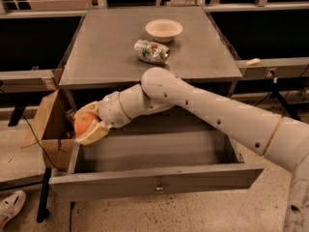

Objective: Place orange into top drawer

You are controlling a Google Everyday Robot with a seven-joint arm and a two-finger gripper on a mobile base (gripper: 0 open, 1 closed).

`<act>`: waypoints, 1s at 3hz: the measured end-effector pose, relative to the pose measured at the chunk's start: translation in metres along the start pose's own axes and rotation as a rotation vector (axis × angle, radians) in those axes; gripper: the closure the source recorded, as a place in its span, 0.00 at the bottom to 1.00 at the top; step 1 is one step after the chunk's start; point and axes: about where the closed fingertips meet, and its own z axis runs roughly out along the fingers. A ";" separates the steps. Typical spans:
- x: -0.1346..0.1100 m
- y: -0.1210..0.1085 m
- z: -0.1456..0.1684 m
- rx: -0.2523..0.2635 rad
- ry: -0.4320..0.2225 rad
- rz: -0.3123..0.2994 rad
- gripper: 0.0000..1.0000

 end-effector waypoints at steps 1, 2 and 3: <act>0.000 -0.001 0.003 0.001 -0.001 0.002 1.00; 0.006 0.002 0.008 -0.009 0.012 0.009 1.00; 0.039 0.011 0.017 -0.009 0.017 0.049 1.00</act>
Offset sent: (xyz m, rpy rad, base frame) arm -0.0011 0.0043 -0.0183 -0.0363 0.0168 -0.0008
